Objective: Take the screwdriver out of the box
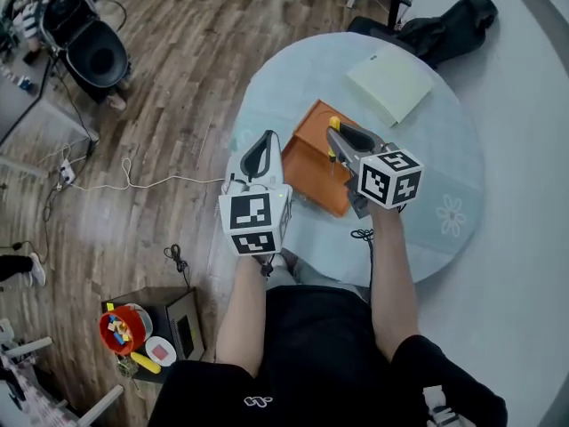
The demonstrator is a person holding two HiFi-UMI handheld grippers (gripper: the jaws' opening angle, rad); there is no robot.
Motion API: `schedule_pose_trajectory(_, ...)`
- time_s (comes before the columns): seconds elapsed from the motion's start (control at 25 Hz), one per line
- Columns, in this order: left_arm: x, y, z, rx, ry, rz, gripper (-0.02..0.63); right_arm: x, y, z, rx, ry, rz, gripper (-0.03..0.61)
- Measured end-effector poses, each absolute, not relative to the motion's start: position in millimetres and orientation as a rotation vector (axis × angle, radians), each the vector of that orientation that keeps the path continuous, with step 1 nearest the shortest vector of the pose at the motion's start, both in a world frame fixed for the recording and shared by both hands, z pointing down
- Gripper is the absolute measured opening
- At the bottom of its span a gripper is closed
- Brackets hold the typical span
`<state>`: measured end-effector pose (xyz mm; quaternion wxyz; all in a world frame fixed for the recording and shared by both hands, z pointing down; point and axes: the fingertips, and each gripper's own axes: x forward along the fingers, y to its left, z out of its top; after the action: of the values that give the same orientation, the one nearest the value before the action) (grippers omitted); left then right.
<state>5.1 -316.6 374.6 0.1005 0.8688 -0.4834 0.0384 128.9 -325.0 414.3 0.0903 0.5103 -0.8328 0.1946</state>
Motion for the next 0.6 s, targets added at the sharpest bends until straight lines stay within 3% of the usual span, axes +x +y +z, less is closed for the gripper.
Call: schedule_pose_trajectory(0.6, 34.0, -302.6, 315.5, 2.720, -1.396, -0.014, 0.003, 192.6, -263.0, 276.3, 1.966, -2.698, 0.216, 0.083)
